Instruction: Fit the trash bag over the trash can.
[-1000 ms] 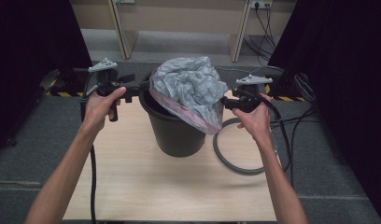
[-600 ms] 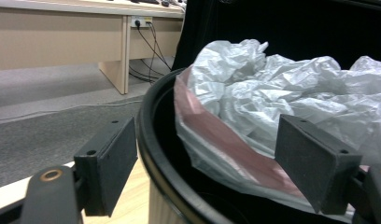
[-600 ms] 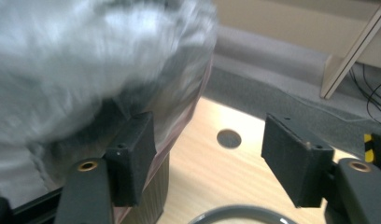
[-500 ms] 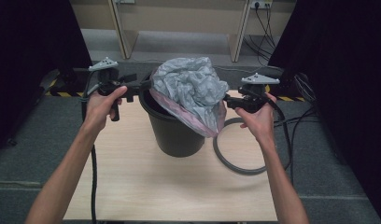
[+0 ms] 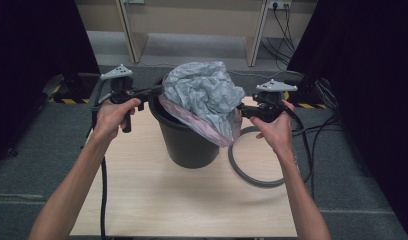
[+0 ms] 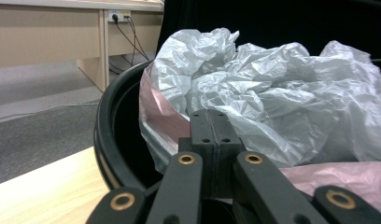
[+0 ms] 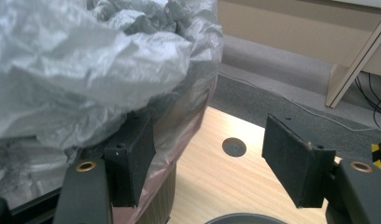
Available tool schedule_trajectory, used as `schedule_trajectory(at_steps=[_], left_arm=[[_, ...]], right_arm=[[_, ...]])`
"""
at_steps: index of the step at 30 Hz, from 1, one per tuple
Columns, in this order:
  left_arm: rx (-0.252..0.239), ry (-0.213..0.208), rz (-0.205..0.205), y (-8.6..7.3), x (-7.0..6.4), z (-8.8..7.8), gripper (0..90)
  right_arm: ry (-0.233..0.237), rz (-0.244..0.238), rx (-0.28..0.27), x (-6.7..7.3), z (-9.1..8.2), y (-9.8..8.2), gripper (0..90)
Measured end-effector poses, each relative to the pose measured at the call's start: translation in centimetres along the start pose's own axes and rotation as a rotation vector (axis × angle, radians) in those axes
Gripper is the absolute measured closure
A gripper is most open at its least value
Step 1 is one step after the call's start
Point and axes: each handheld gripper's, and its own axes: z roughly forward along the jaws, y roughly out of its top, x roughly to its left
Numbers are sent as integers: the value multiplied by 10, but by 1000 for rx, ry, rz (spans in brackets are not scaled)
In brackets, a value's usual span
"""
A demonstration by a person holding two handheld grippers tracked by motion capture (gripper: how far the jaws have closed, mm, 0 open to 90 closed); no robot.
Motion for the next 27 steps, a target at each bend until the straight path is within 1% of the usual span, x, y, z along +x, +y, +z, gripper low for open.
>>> schedule_trajectory(at_steps=[1, 4, 7, 10, 13, 14, 15, 18, 20, 21, 22, 24, 25, 27], left_arm=[[-7, -4, -7, -1, 2, -3, 898], [-27, 2, -15, -3, 11, -15, 898], [-31, 21, -8, -6, 21, -29, 898], [-35, 38, -13, -11, 29, -37, 898], [-7, 64, -2, -20, 38, -38, 898], [4, 81, 3, -24, 41, -39, 899], [10, 84, -2, -27, 44, -39, 899], [26, 78, -39, -44, 57, -37, 898], [0, 61, -79, -49, 62, -38, 898], [-21, 47, -109, -50, 63, -39, 897], [-39, 39, -115, -48, 62, -41, 897], [-51, 44, -88, -41, 57, -44, 889], [-58, 45, -79, -36, 54, -46, 863], [-74, 38, -67, -27, 47, -47, 840]], right_arm=[[1, -3, 0, 0, 0, 0, 345], [4, -5, -7, 1, -2, -1, 344], [11, -10, -9, 3, -4, -2, 344], [11, -18, -6, 5, -4, -3, 346], [11, -17, -6, 5, -4, -3, 349], [9, -19, -4, 5, -4, -3, 349], [9, -21, 1, 5, -4, -4, 349], [9, -29, 13, 5, -4, -4, 349], [9, -28, 9, 6, -4, -4, 350], [11, -27, 8, 6, -4, -4, 348], [13, -23, 7, 6, -5, -4, 344], [18, -19, 4, 5, -6, -3, 342], [18, -18, 4, 5, -5, -3, 342], [12, -19, 7, 5, -4, -3, 343]])
